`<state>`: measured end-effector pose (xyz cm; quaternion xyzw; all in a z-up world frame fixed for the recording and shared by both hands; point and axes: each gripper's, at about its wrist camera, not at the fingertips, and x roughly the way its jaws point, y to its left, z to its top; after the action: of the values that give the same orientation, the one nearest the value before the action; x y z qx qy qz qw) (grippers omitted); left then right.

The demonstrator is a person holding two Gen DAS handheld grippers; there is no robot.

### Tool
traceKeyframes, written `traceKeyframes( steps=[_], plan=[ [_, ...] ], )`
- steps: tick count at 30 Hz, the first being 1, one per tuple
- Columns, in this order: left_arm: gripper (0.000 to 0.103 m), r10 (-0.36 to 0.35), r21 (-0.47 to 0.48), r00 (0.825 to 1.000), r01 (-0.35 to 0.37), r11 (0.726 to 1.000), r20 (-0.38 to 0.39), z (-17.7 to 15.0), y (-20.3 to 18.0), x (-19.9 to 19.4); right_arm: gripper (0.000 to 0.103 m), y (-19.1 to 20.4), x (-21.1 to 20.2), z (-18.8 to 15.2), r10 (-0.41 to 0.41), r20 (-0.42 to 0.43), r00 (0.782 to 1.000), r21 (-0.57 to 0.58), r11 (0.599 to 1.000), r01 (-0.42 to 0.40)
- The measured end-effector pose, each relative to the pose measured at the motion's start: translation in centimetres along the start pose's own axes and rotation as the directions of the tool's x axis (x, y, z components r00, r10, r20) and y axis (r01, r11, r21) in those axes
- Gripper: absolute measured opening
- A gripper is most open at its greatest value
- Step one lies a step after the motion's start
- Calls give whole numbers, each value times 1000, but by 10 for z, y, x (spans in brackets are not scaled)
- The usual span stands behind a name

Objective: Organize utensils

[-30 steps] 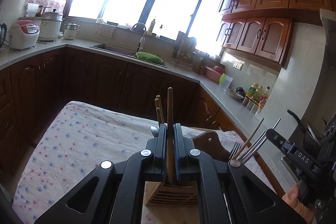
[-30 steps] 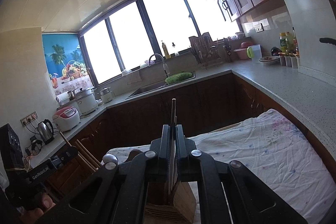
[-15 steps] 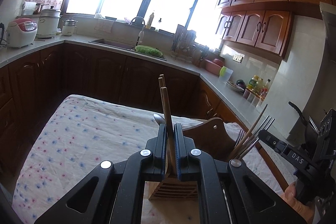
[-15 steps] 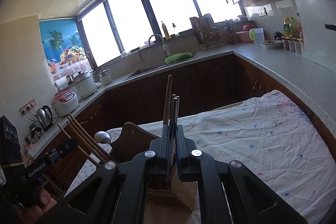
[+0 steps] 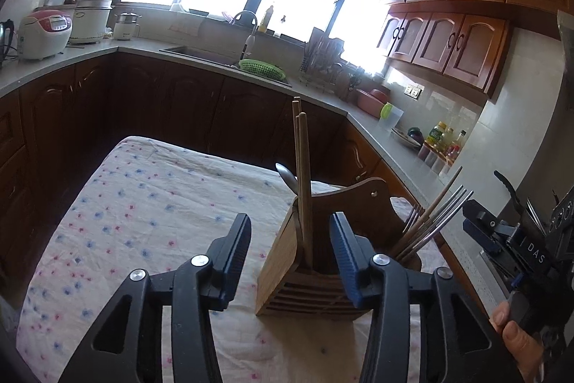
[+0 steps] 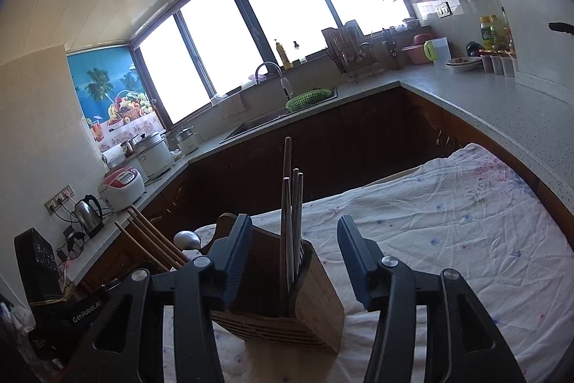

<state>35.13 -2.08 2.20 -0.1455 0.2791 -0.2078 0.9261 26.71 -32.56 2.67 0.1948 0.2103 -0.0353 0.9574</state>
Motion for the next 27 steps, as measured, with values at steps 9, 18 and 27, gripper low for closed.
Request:
traceKeyframes(
  steps=[9,18,27],
  plan=[
    [95,109,-55,994,-109,992,2,-23,17,-50,90,-10,-29,-2,29,49,998,49,998,-31],
    [101,236,-36,971,-237,971,-24,-42,9,-95,100,-5,-58,-30,79,21,997,77,994,-80],
    [101,229,-16,973,-228,973,37,-63,3,-151,100,7,-100,-52,97,16,995,63,993,-98]
  ],
)
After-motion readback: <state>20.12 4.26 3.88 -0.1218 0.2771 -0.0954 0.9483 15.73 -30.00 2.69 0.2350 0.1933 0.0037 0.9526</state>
